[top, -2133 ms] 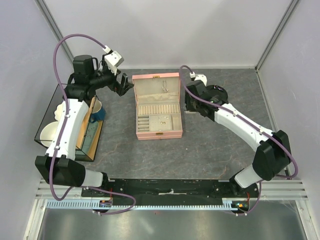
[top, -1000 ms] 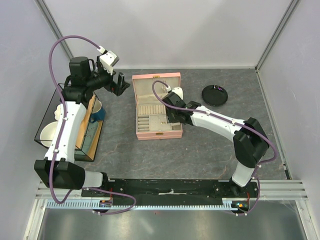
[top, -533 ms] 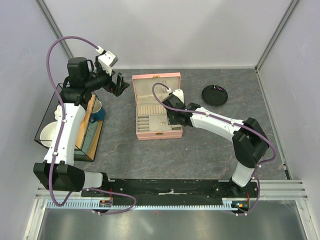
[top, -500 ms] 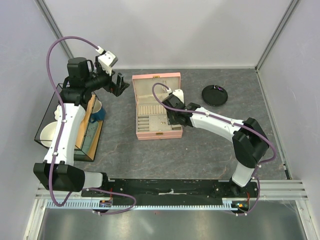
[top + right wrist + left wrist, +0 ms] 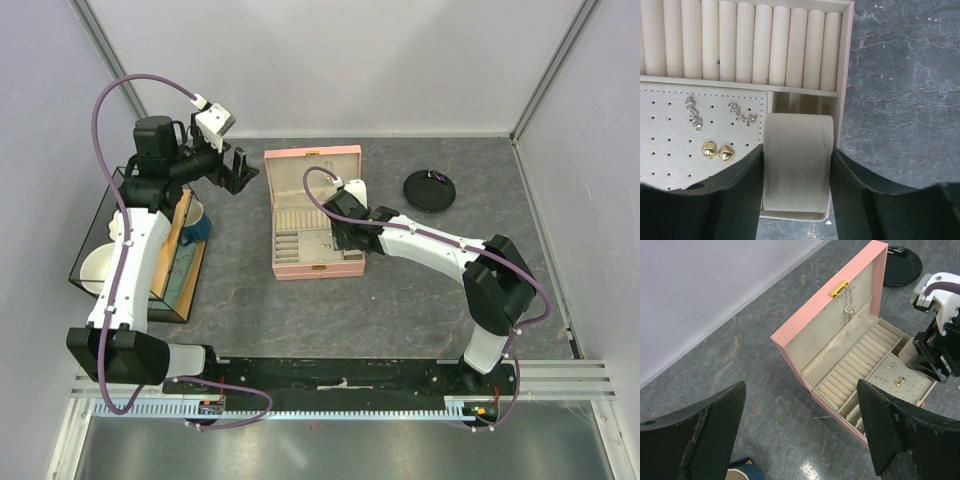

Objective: Organize the mixed jewelry

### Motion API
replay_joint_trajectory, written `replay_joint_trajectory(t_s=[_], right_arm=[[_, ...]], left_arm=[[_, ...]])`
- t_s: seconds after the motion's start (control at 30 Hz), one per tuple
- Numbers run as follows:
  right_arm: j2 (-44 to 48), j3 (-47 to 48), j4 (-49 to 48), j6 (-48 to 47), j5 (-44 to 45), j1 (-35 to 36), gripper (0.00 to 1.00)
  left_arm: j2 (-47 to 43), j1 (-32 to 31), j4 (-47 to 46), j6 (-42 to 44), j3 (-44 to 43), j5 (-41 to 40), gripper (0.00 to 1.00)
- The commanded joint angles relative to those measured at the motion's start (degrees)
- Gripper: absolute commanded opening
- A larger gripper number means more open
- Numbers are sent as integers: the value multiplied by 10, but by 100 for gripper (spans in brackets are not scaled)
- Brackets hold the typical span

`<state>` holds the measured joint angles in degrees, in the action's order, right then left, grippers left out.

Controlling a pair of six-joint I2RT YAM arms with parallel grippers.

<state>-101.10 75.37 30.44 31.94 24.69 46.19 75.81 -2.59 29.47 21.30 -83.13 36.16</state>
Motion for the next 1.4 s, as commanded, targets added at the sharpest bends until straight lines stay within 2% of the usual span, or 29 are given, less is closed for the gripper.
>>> replay_joint_trajectory(t_s=[0.0,0.13,0.5,0.53,0.57,0.9,1.17,1.27,1.37], right_arm=[[-4,-7,14,8,14,4,62],[1,-5,19,8,18,5,70],[17,28,39,-1,49,6,78],[14,33,45,-3,53,6,83],[14,41,47,-6,58,6,84],[11,66,60,-15,84,7,88],[91,34,43,-25,110,7,91],[127,22,32,-42,119,5,98],[159,24,32,-60,142,5,98]], left_arm=[[-17,4,-19,-7,0,17,99],[-18,4,-19,-7,0,19,99],[-23,5,-19,-5,3,20,99],[-22,5,-19,-4,2,20,99],[-23,5,-19,-4,3,22,99],[-28,5,-18,-4,-4,22,99],[-35,7,-13,-19,-6,22,99],[-30,7,-14,-21,-8,21,99],[-15,7,-6,-21,-14,21,99]])
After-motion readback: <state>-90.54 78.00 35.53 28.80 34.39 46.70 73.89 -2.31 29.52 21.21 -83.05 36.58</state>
